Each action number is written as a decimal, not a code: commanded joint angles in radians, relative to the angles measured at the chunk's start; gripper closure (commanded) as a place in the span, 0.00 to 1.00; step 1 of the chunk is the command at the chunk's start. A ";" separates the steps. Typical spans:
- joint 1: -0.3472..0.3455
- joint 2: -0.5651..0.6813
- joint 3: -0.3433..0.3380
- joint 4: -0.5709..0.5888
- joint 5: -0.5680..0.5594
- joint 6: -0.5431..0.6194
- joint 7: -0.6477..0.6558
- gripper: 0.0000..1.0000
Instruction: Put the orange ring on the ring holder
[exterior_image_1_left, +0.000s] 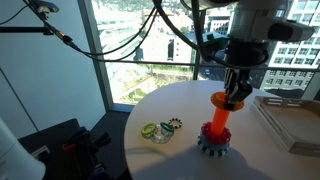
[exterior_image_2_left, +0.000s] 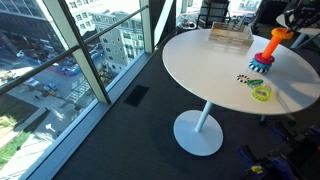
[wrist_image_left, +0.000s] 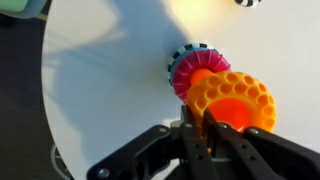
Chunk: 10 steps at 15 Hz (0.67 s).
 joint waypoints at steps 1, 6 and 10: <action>-0.014 0.019 0.002 0.039 0.029 -0.027 -0.002 0.95; -0.016 0.026 0.004 0.038 0.045 -0.023 -0.007 0.94; -0.016 0.030 0.004 0.039 0.049 -0.027 -0.008 0.56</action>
